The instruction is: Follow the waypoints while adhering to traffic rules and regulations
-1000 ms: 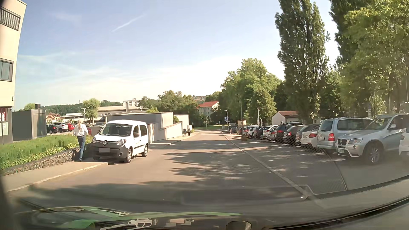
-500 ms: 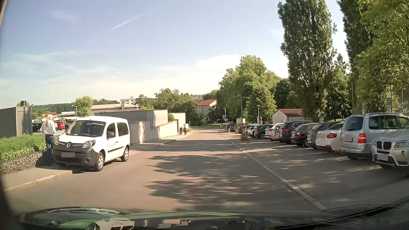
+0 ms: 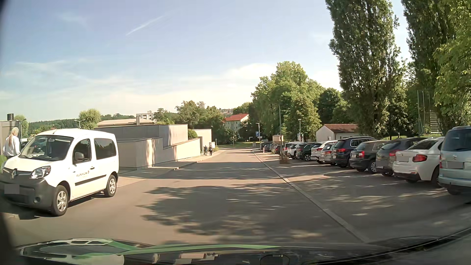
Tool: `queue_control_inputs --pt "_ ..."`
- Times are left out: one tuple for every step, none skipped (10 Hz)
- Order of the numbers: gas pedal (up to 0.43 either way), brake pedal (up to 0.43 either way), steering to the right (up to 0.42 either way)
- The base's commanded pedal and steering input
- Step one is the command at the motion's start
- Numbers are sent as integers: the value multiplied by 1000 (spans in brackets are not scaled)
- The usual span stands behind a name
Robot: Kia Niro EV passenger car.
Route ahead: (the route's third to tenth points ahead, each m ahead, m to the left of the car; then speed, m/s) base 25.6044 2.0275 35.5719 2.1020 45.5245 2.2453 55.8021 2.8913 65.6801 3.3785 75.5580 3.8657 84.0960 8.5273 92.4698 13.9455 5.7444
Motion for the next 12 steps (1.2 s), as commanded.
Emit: queue_control_inputs --pt "0 0 -9" --pt "0 0 -11" --pt "0 0 -11" --pt "0 0 -11" --pt "0 0 -12" --pt "0 0 -14" --pt "0 0 -15" --pt "0 0 -16" --pt "0 0 -16" --pt "0 0 -15" --pt "0 0 -16" --pt "0 0 -16"
